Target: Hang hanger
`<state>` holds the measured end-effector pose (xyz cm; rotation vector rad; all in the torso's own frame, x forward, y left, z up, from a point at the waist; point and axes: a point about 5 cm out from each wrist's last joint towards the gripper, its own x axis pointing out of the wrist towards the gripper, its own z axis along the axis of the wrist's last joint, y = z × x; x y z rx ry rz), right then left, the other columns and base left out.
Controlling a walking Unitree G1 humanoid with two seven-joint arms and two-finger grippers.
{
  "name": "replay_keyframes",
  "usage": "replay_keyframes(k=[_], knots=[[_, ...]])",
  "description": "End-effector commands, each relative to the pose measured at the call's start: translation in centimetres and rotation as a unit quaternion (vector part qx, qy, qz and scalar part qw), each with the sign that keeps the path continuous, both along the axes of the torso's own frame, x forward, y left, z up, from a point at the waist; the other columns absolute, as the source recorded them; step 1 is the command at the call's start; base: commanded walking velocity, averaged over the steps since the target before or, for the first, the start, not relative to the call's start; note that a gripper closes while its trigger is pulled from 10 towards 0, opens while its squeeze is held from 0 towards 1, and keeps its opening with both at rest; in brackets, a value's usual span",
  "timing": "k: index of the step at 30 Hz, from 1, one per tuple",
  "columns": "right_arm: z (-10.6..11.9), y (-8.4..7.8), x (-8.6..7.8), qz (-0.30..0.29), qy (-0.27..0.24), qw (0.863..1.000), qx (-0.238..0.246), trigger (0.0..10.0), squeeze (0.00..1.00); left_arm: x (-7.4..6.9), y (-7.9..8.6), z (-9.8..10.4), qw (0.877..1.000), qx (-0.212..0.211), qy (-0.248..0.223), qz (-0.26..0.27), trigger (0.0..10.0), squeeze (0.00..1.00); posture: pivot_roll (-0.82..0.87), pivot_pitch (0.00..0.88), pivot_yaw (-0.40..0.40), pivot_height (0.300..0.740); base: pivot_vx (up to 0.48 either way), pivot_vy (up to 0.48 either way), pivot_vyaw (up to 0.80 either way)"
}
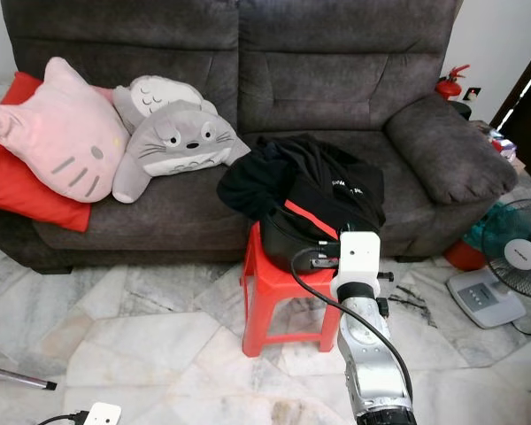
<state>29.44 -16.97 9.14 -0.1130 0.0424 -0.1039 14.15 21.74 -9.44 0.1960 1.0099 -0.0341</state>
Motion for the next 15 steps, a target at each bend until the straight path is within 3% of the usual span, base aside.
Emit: replay_keyframes(k=[1, 7, 15], knots=[[-0.02, -0.54, -0.13, -0.006, -0.002, 1.0, -0.007, 10.0, 0.0, -0.48, -0.46, -0.29, 1.0, -0.011, 0.012, -0.001, 10.0, 0.0, -0.06, 0.04, -0.044, 0.74, 0.0, 0.0, 0.0], [-0.4, -0.7, -0.43, -0.007, 0.004, 1.0, -0.016, 10.0, 0.0, -0.49, -0.46, -0.29, 1.0, -0.011, 0.012, -0.002, 10.0, 0.0, -0.06, 0.04, -0.044, 0.74, 0.0, 0.0, 0.0], [-0.45, -0.84, -0.56, -0.011, 0.004, 1.0, -0.021, 10.0, 0.0, -0.51, -0.44, -0.3, 1.0, -0.01, 0.013, -0.003, 10.0, 0.0, -0.06, 0.039, -0.043, 0.74, 0.252, 0.0, 0.0]])
